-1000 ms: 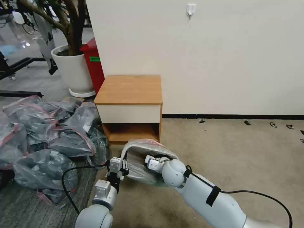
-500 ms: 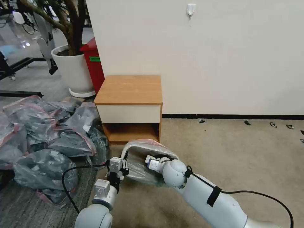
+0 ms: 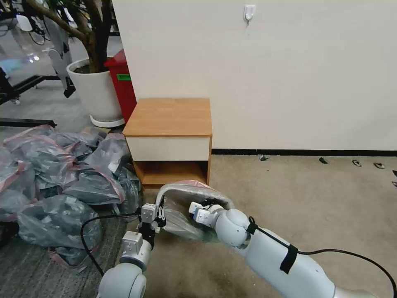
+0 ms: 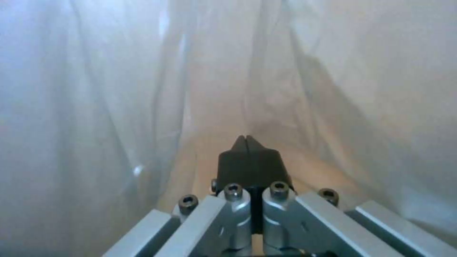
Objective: Pick up the garbage bag from the table and place it over the trash can.
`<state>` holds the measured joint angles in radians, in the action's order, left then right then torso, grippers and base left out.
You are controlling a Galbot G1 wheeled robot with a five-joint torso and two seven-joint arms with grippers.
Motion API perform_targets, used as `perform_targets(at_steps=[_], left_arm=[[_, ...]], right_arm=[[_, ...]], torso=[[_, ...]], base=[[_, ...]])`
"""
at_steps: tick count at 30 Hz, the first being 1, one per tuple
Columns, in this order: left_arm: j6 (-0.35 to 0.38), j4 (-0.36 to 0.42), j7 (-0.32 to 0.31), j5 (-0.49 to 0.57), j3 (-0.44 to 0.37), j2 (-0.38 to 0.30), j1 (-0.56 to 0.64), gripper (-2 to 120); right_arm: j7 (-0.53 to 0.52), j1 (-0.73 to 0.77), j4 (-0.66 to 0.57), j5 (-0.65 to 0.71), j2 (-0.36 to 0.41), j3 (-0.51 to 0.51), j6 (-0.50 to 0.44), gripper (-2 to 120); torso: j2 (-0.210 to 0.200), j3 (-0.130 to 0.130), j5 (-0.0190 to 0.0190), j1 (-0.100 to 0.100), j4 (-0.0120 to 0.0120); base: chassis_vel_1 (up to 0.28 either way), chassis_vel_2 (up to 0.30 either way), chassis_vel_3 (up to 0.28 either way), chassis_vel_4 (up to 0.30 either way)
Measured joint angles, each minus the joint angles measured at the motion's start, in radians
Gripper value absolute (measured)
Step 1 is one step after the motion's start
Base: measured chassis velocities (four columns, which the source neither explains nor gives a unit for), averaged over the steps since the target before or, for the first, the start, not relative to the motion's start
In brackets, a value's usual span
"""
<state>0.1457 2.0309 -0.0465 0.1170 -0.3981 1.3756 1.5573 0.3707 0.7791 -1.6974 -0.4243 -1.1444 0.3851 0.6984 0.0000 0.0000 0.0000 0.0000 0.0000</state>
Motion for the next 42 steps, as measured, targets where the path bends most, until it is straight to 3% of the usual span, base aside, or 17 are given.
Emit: perform_targets(at_steps=[20,42], left_arm=[[0.053,0.029,0.004,0.091,0.007,-0.002,0.023,2],[0.055,-0.009,0.002,0.085,-0.003,-0.003,0.010,2]], right_arm=[[-0.117,0.011,-0.003,0.129,-0.002,0.026,-0.092,0],[-0.114,-0.007,-0.058,0.175,0.044,0.053,-0.102,0]], torso=[[0.000,0.000,0.0000,0.000,0.0001],[0.000,0.000,0.0001,0.000,0.0000]], base=[[0.000,0.000,0.000,0.000],[0.000,0.000,0.000,0.000]])
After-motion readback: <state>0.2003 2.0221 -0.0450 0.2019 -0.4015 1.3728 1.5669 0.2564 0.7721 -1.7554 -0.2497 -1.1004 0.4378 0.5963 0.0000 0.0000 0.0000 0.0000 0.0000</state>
